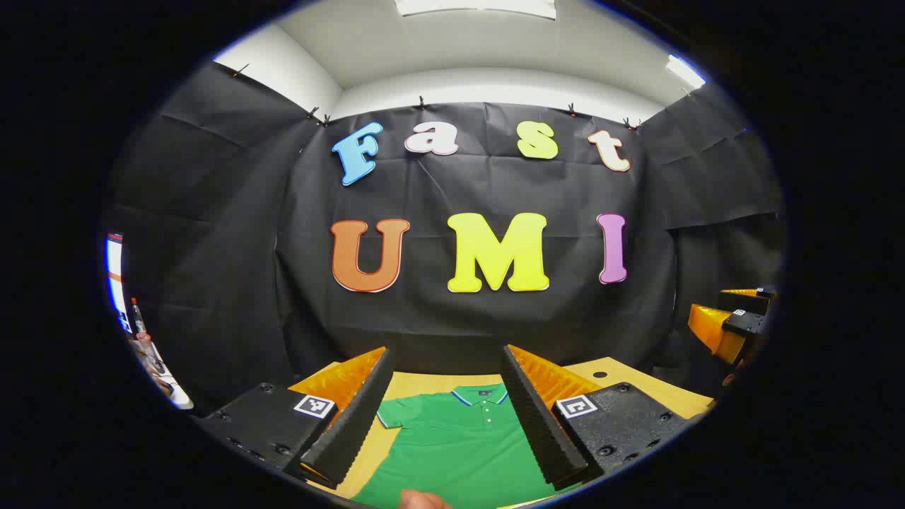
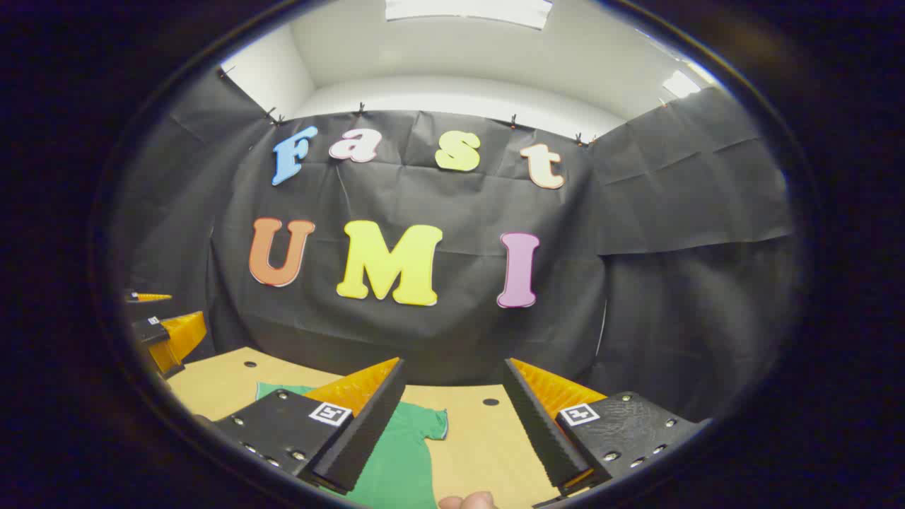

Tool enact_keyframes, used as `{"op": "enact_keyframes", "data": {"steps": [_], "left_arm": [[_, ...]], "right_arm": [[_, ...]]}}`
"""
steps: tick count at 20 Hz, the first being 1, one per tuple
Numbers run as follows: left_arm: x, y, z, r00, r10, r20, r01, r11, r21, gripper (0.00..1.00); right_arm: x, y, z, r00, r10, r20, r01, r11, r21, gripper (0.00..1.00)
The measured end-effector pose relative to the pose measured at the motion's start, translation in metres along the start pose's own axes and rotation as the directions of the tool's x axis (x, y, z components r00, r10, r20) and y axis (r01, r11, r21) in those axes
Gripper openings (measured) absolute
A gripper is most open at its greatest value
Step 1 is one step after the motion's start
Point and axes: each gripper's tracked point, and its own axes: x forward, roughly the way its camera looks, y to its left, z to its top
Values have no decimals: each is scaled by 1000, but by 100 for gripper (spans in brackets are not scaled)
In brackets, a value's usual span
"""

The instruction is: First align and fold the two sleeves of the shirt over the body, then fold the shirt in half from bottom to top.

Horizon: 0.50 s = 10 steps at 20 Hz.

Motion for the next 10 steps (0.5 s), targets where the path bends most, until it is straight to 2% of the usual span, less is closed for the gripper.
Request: {"op": "enact_keyframes", "data": {"steps": [1, 3, 4, 5, 7, 8, 10], "left_arm": [[2, 4, 0, 1000, 5, 2, -5, 1000, -1, 98], [8, 10, -1, 1000, 10, -4, -10, 1000, -8, 98], [10, 10, -1, 1000, 10, -4, -10, 1000, -16, 90], [15, 12, -1, 1000, 12, -1, -12, 1000, -25, 98], [25, 17, 4, 1000, 16, 22, -16, 1000, -16, 98], [30, 21, 3, 999, 18, 27, -19, 1000, 6, 98], [36, 22, -4, 1000, 11, 17, -11, 999, 33, 98]], "right_arm": [[3, 4, 3, 1000, 6, 10, -6, 1000, 3, 93], [9, 14, 4, 1000, 25, 19, -25, 1000, 8, 90], [13, 19, 3, 999, 32, 21, -32, 999, 4, 89], [18, 19, -1, 999, 33, 15, -33, 999, 0, 89], [26, 30, -5, 998, 64, 21, -65, 998, 5, 92], [33, 32, -7, 998, 67, 19, -67, 998, -5, 89], [47, 31, -18, 998, 64, -8, -64, 997, -32, 91]]}}
